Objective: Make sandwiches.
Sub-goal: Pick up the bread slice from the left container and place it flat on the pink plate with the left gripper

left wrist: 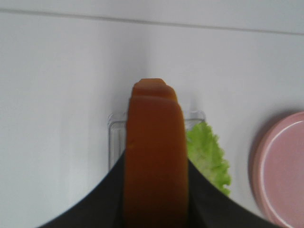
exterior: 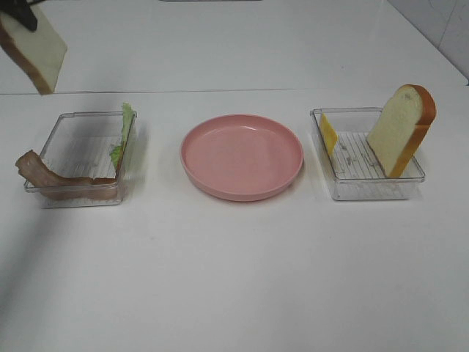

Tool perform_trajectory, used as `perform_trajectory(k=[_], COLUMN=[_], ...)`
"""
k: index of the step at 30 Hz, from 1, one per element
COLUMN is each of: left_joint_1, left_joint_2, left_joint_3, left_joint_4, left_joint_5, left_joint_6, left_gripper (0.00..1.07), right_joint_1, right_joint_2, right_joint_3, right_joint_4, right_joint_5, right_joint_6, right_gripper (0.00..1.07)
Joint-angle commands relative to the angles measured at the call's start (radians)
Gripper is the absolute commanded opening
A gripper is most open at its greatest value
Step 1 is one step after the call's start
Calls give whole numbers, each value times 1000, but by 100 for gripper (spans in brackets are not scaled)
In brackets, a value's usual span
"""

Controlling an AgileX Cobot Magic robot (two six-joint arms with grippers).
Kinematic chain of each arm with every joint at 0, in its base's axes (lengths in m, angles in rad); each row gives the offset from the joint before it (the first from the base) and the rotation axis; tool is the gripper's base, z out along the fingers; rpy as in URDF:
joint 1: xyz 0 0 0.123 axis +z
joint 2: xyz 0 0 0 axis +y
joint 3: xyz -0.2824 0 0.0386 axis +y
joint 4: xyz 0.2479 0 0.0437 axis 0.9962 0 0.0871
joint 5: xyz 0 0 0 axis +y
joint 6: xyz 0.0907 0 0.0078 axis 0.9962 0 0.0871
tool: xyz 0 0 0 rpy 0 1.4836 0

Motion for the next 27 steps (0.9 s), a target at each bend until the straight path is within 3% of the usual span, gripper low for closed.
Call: perform_trajectory(k=[1, 7, 9, 27], left_joint_1=[-74, -147, -222, -445], left_joint_2=[-20, -20, -12, 140], left_joint_3=[-89, -120, -121, -120], left_joint_4=[-7, -9, -34, -196], left_joint_5=[17, -18, -68, -191], left_joint_6=[-9, -9, -19, -37], left_gripper=[0, 0, 0, 0], right_joint_1=[-4, -4, -4, -4], right_joint_2=[-36, -36, -36, -36], right_joint_3=[2, 2, 2, 2], right_joint_4=[6, 6, 6, 6], right_joint_5=[-2, -2, -2, -2], right_joint_6=[-9, -9, -9, -9], right_gripper=[80, 80, 80, 80])
